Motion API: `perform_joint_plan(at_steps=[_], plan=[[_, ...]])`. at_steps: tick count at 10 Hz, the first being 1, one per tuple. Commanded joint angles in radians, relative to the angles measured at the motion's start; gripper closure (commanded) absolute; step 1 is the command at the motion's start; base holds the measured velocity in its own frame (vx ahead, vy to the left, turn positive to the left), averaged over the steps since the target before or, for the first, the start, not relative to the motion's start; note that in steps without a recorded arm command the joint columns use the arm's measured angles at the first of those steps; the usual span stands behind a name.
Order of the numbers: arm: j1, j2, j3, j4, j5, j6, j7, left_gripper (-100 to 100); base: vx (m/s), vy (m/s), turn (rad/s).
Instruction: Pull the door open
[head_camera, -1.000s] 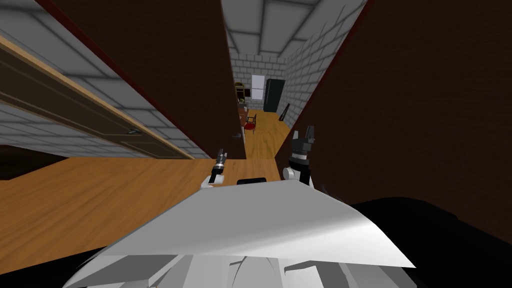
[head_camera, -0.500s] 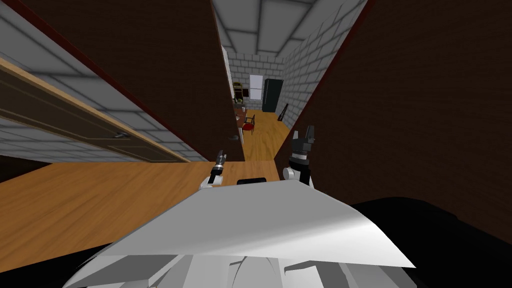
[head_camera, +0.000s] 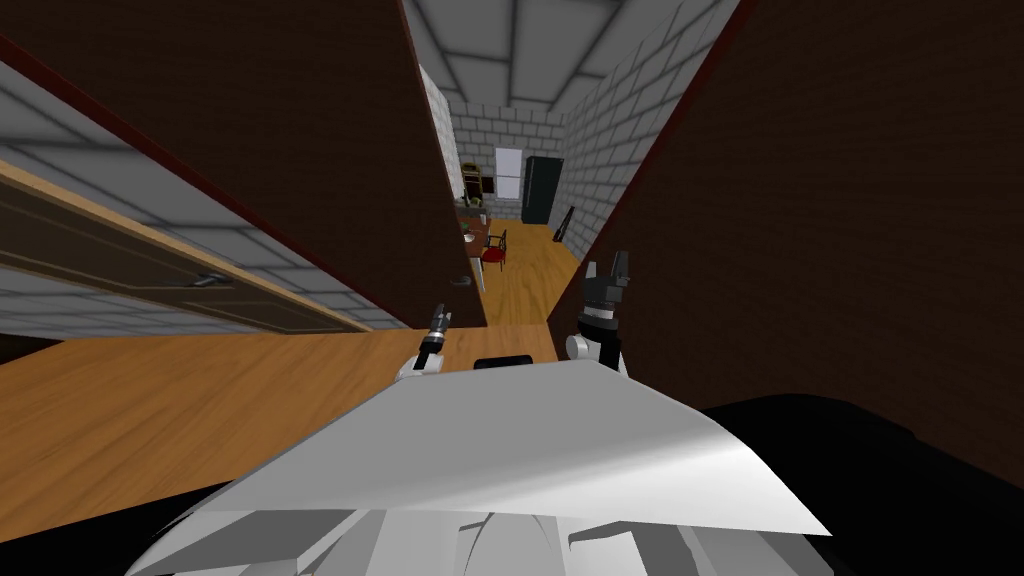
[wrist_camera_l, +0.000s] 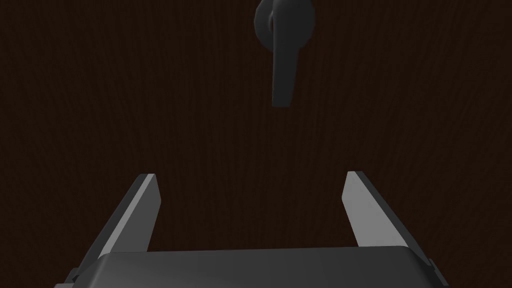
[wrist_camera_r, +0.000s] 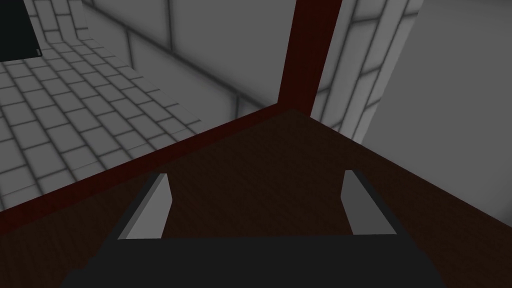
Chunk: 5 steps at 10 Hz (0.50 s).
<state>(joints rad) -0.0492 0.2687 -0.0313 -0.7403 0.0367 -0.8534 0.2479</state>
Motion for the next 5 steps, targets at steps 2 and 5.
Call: perform_joint_plan(at_steps=[2,5], plan=[[-0.019,0.005,0.001,0.051,-0.002,-0.013,0.007,-100,0.086,-0.024,-0.029],[-0.041,0.015,0.002,0.120,-0.004,-0.031,0.018,-100,0.111,-0.028,-0.037]])
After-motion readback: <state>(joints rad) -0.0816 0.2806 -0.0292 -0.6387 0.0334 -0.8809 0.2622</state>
